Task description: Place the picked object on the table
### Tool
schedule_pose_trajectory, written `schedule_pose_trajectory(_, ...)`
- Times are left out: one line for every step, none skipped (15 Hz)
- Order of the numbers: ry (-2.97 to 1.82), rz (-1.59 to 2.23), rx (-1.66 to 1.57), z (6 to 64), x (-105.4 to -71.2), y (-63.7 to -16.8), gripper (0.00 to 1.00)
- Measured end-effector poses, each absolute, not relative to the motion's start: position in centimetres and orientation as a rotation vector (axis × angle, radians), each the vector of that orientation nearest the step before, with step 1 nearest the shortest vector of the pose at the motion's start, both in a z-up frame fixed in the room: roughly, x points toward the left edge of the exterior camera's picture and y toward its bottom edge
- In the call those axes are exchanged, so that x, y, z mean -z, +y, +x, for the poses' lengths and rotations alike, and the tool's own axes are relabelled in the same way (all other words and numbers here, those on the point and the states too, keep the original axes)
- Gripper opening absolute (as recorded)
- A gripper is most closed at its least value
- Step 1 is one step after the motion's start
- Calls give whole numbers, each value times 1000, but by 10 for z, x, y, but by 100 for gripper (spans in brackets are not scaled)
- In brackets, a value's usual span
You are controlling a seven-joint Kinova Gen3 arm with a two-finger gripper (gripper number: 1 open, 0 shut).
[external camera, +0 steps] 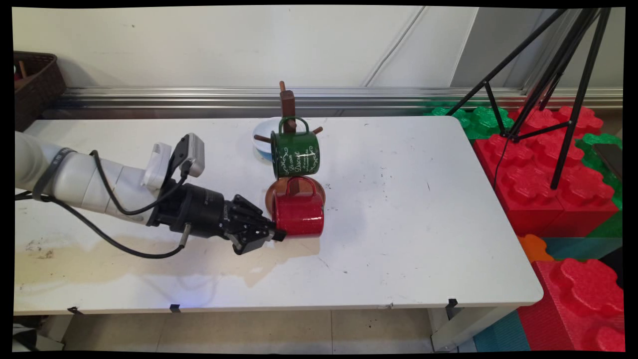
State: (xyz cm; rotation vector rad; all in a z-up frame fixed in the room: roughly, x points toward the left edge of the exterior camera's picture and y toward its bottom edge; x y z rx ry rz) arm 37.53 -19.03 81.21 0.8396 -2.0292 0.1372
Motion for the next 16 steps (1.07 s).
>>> schedule_pose_trajectory(-2030,838,-134,375,-813,-189,0)
schedule_pose_trajectory(-2030,837,-129,375,-814,-188,0)
schedule_pose_trajectory(-2032,835,-124,374,-816,-186,0)
schedule_pose_trajectory(-2036,834,-121,374,-817,-184,0)
schedule_pose_trajectory(-2043,832,-119,375,-818,-183,0)
schedule_pose_trajectory(-2048,831,-119,375,-819,-182,0)
schedule_pose_trajectory(-2060,828,-120,377,-821,-181,0)
schedule_pose_trajectory(-2070,825,-123,378,-822,-180,0)
schedule_pose_trajectory(-2079,823,-124,378,-823,-179,0)
schedule_pose_trajectory(-2093,820,-125,379,-825,-179,0)
schedule_pose_trajectory(-2103,816,-126,380,-826,-179,0)
schedule_pose_trajectory(-2118,811,-127,380,-828,-178,0)
schedule_pose_trajectory(-2136,803,-129,381,-831,-178,0)
schedule_pose_trajectory(-2155,794,-131,381,-834,-177,0)
schedule_pose_trajectory(-2170,787,-132,381,-836,-177,0)
schedule_pose_trajectory(-2180,783,-133,381,-838,-177,0)
